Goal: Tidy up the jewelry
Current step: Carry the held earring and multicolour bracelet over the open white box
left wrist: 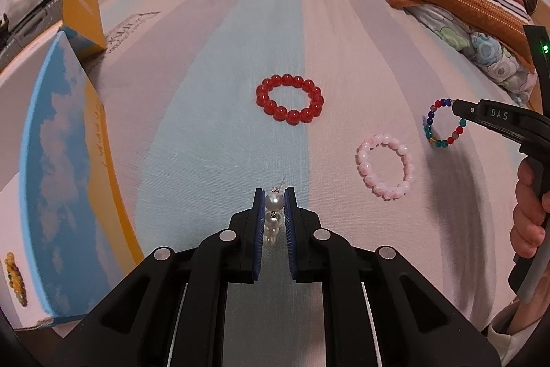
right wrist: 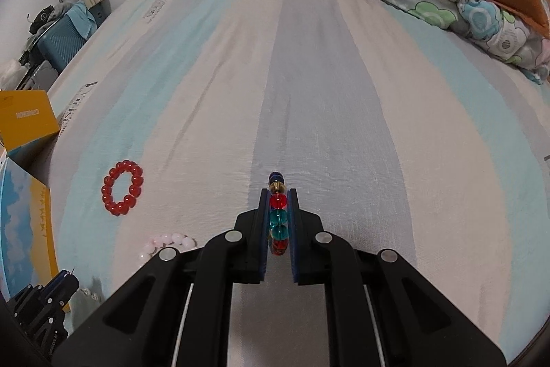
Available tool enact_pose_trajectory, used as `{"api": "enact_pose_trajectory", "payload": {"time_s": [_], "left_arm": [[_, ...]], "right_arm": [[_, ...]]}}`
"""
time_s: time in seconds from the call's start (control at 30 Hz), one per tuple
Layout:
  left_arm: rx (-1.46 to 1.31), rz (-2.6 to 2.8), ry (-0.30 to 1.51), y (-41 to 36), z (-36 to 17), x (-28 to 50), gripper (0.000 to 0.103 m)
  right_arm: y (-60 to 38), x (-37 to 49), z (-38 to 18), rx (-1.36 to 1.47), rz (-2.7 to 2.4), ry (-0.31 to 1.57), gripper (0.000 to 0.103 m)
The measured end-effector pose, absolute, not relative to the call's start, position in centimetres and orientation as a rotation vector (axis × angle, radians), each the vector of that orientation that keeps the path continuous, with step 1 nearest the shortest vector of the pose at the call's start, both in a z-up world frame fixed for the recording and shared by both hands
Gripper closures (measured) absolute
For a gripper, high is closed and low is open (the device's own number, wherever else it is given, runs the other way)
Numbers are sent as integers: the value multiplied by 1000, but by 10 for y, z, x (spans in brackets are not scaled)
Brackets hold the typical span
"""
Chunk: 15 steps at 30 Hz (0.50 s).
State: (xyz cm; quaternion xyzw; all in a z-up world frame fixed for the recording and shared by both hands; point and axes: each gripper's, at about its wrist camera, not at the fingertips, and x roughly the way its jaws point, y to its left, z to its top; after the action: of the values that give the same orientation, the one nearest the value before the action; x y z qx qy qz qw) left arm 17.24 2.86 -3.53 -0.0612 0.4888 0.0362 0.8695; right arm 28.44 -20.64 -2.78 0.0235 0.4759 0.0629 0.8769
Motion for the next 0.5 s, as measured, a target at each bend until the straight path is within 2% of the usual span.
{"api": "enact_pose_trajectory", "payload": {"time_s": [0.5], "left_arm": [[-104,96,954,28,4,156,92]], "right_arm": [[-197,256,7,22,138,941,94]]}}
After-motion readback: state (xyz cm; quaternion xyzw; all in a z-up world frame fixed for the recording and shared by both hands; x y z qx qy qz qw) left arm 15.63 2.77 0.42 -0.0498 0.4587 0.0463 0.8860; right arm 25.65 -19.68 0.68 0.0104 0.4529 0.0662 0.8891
